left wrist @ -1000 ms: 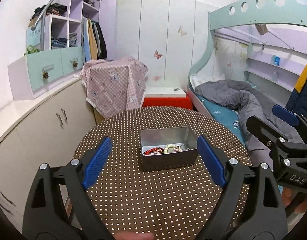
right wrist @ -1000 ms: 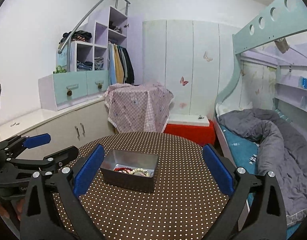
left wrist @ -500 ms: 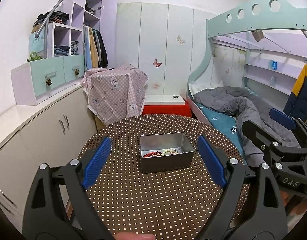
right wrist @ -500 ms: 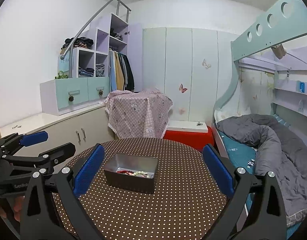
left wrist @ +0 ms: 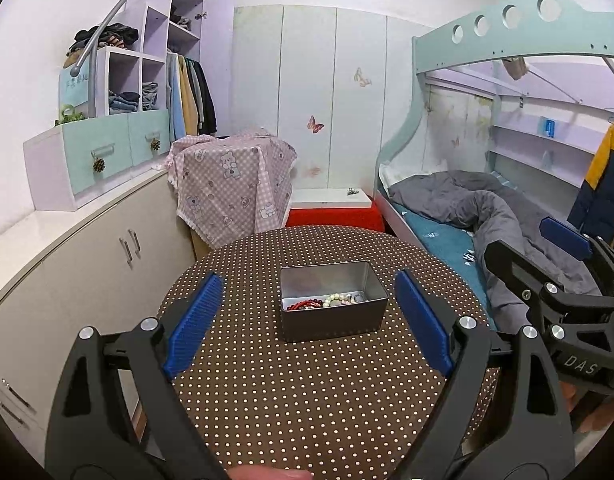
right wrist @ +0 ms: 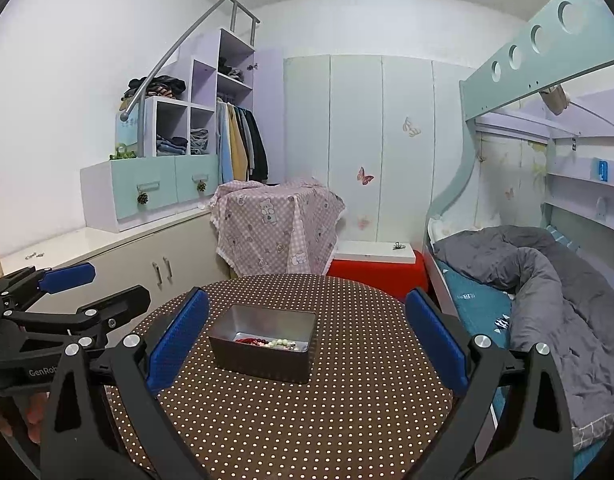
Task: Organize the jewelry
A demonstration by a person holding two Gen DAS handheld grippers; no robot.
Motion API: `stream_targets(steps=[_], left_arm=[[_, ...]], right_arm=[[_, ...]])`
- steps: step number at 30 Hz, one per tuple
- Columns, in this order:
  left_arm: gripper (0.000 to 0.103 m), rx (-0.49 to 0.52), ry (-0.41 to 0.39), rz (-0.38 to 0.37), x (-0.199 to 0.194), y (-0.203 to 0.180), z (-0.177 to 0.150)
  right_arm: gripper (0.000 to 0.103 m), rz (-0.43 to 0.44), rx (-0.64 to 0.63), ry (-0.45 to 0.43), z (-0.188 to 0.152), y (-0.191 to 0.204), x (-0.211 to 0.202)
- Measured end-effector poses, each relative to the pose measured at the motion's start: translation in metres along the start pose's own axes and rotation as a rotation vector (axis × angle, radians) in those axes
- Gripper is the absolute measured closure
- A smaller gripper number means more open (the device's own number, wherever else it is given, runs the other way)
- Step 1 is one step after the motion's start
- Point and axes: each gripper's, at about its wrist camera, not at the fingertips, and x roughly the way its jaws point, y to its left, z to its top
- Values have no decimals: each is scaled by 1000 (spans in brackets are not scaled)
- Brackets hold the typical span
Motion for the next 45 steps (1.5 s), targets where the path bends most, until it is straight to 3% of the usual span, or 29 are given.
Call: stream_targets(steps=[45], left_arm=[[17,2,12,11,1,-1,-2]], right_arm=[[8,1,13,8,-2,-2,-3]])
